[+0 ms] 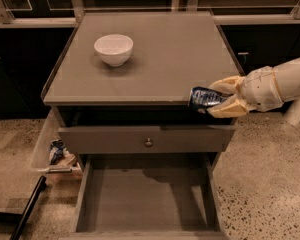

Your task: Place pepsi can into middle drawer

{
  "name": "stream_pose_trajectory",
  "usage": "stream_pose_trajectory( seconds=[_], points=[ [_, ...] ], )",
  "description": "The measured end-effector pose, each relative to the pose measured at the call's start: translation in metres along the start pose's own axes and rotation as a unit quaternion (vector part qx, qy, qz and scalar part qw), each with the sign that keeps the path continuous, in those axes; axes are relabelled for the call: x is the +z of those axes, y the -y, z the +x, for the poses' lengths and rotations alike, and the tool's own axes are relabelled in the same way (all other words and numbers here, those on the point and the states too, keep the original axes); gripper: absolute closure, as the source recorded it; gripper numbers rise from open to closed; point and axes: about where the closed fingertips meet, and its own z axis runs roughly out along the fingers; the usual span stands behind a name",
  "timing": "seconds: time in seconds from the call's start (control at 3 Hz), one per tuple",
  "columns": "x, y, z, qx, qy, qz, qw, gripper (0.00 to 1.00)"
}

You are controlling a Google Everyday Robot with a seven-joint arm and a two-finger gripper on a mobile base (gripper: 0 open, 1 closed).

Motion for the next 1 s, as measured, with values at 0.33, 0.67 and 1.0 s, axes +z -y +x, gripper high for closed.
stream_pose_trajectory(
  seconds=[0.33,0.67,1.0],
  points=[
    [0.005,-0.012,0.003,0.0,-0.007,0.004,1.0,1.0],
    [0.026,-0.036,0.029,0.017,-0.023,0.01,0.9995,1.0],
    [0.079,-0.071,0.076,0.017,-0.049,0.013,0.9986,1.0]
  ],
)
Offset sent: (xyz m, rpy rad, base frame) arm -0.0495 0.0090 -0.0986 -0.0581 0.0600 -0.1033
